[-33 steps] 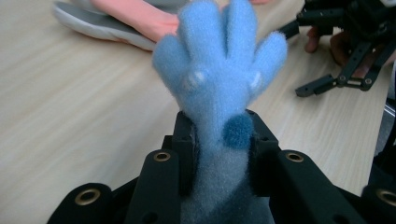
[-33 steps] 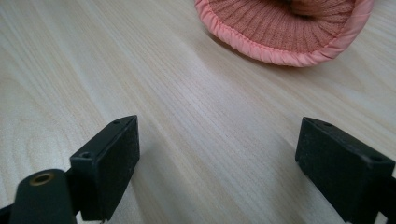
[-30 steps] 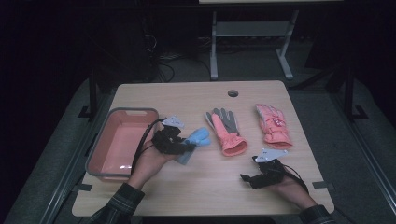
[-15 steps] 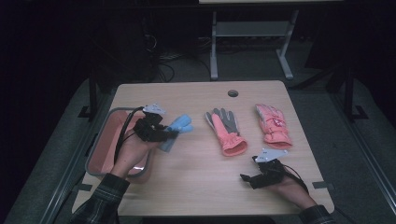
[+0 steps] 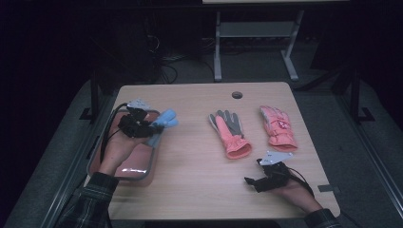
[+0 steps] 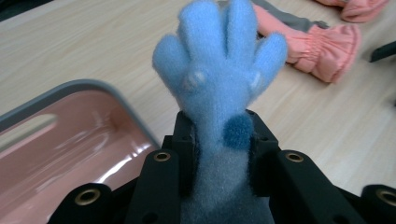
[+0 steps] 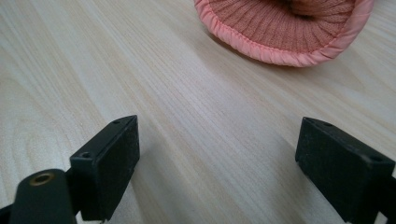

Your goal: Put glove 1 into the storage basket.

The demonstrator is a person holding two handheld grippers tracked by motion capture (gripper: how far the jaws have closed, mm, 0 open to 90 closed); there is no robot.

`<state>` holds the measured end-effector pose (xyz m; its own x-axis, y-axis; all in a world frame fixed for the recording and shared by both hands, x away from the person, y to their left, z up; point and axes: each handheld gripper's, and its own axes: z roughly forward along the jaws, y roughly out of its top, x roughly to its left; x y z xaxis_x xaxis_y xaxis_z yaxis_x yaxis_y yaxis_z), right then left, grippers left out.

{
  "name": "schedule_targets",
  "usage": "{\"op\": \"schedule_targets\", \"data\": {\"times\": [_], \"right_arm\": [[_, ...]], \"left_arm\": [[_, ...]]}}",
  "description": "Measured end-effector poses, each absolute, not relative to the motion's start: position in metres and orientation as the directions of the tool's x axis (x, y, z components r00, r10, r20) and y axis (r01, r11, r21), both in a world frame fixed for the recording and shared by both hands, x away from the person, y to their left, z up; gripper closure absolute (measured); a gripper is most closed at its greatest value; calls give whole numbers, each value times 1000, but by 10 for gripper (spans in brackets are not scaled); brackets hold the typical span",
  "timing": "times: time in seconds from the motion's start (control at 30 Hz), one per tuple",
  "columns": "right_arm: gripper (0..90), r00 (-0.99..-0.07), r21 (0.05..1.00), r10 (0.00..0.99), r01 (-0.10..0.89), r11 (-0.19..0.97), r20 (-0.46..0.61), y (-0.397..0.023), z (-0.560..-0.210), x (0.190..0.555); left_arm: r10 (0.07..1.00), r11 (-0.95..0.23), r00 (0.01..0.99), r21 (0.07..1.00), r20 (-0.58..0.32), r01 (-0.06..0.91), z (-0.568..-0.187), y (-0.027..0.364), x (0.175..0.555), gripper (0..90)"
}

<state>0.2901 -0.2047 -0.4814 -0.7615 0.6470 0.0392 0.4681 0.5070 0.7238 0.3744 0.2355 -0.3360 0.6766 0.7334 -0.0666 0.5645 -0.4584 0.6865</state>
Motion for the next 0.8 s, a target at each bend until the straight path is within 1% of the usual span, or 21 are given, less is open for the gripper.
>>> {"op": "schedule_targets", "data": {"times": [0.27, 0.47, 0.63, 0.77, 0.8], "right_arm": [[129, -762, 724, 646, 466, 508, 38, -205, -481, 290], [129, -760, 722, 648, 471, 506, 41, -205, -481, 290], [129, -762, 724, 647, 467, 508, 38, -205, -481, 290], [129, -762, 724, 646, 467, 508, 38, -205, -481, 290], [130, -762, 724, 647, 468, 507, 39, -205, -481, 290]], "left_arm": [[781, -426, 622, 685, -52, 592, -340, 261, 382, 702], [813, -421, 581, 667, -23, 615, -349, 278, 392, 701], [824, -426, 567, 643, -16, 637, -361, 285, 400, 701], [826, -450, 563, 617, 12, 646, -372, 285, 408, 700], [828, -444, 561, 616, 5, 650, -374, 286, 410, 700]]}}
